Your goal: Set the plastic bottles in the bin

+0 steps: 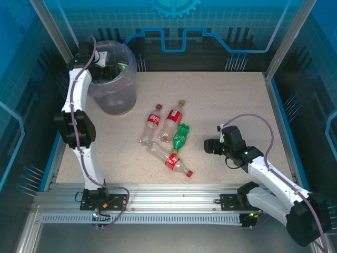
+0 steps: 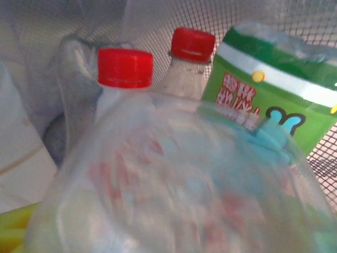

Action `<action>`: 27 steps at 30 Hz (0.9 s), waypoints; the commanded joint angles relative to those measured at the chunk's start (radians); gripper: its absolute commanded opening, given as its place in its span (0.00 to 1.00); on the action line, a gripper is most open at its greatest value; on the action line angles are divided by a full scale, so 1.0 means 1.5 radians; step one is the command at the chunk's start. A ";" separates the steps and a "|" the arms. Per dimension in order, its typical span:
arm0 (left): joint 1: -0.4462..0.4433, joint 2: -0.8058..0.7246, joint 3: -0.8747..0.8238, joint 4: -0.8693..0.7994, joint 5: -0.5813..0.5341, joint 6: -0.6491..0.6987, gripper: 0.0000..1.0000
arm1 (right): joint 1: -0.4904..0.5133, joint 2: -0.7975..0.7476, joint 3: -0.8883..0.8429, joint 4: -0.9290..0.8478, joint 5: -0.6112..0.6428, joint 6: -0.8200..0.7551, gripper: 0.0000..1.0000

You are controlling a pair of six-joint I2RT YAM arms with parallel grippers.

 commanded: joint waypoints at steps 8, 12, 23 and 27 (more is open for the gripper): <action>-0.007 -0.077 -0.015 -0.022 0.009 0.012 0.93 | -0.012 -0.005 0.006 0.011 -0.018 0.002 0.81; -0.007 -0.109 -0.012 -0.013 0.003 0.007 0.99 | -0.006 -0.001 0.010 0.007 -0.011 0.006 0.81; -0.008 -0.224 -0.058 0.027 -0.051 -0.011 0.99 | 0.101 0.090 0.018 0.108 0.001 0.078 0.80; -0.013 -0.290 -0.117 0.062 -0.056 -0.036 0.99 | 0.158 0.147 0.034 0.164 0.017 0.101 0.80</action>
